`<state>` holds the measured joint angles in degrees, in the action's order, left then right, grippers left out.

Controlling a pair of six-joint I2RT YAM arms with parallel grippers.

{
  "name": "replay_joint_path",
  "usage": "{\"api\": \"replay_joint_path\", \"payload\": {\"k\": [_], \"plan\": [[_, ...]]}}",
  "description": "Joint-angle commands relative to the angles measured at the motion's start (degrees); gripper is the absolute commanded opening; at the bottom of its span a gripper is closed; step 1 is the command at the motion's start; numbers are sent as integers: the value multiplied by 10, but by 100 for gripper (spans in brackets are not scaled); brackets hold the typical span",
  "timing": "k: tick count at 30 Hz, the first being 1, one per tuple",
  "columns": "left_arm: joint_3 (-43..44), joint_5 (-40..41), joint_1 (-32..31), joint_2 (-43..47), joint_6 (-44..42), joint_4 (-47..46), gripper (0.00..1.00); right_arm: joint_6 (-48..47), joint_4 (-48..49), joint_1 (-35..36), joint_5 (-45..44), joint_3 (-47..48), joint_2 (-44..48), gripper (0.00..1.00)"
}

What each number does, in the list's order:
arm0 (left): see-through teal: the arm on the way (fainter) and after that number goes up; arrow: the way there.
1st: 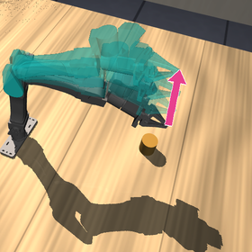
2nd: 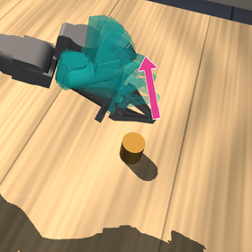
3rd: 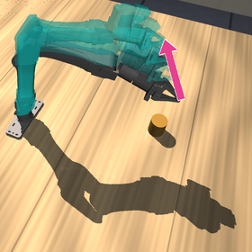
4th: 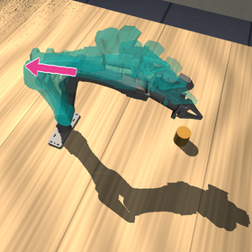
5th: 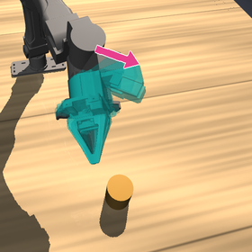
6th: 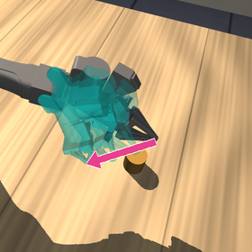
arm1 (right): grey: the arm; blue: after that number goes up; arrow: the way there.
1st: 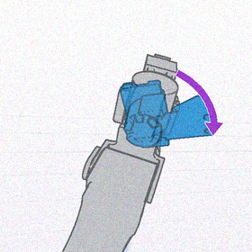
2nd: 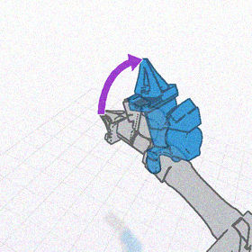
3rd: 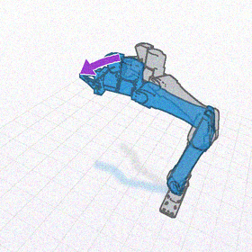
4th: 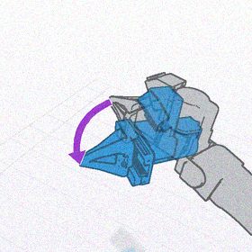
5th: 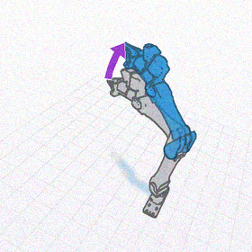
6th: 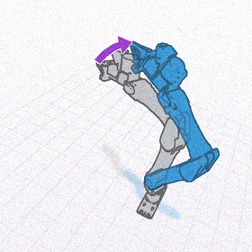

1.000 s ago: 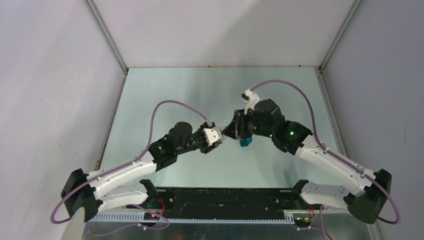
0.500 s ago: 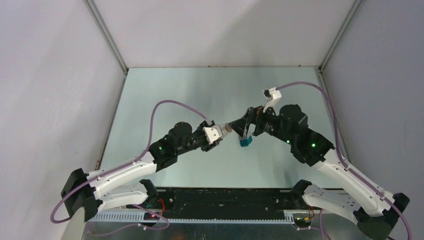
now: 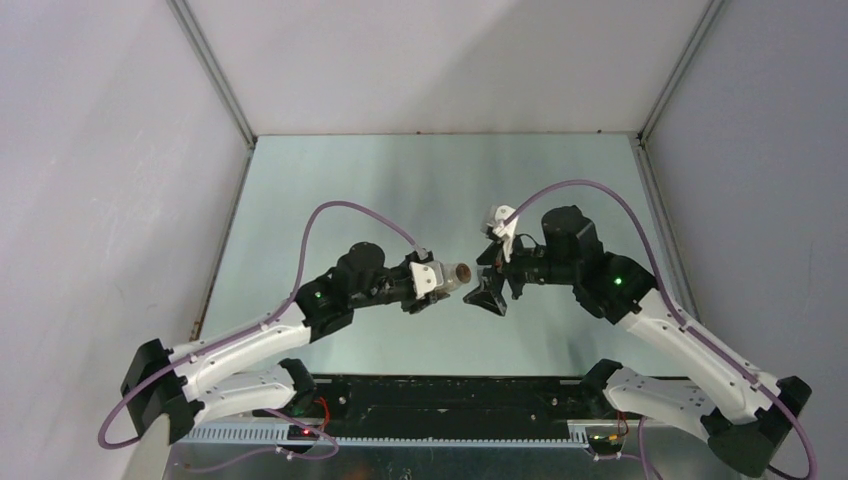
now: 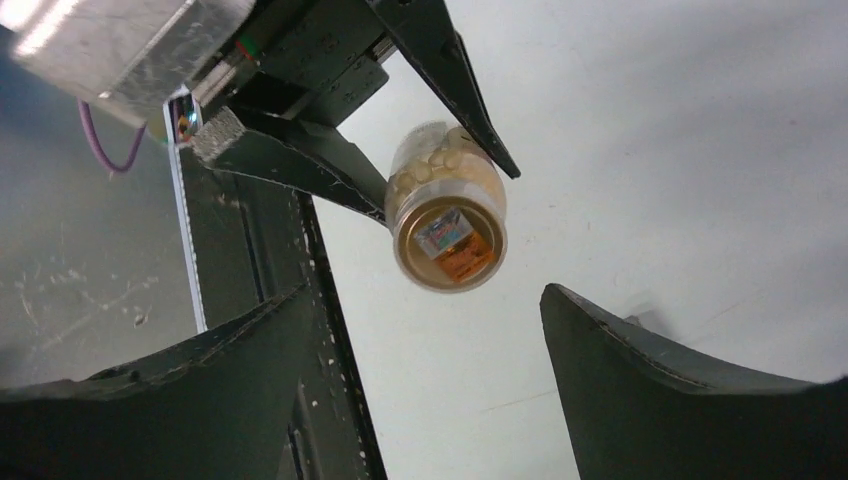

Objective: Sort the pills into containers

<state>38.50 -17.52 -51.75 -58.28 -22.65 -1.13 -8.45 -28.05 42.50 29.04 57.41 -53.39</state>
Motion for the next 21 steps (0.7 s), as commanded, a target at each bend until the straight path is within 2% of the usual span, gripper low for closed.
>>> {"api": "replay_joint_path", "payload": {"k": [1,3,6,12,14,15,17,21], "plan": [[31,-72,-2,16,-17,0,3,-75,-41,21,-1,50,-33,87],[32,-82,-2,16,-17,1,3,-81,-49,33,-23,61,-45,84],[32,-93,-3,15,-19,3,3,-77,-34,40,-45,64,-51,73],[32,-94,-3,16,-20,7,2,-22,-14,37,-76,82,-59,56],[30,-79,-2,17,-19,1,0,12,-14,38,-109,91,-68,38],[30,-67,-2,17,-18,-1,0,28,-12,40,-130,98,-73,22],[28,-59,-3,17,-19,-4,0,83,-3,41,-177,101,-84,8],[24,-55,-2,17,-19,-15,0,190,22,48,-220,102,-107,7]]}}
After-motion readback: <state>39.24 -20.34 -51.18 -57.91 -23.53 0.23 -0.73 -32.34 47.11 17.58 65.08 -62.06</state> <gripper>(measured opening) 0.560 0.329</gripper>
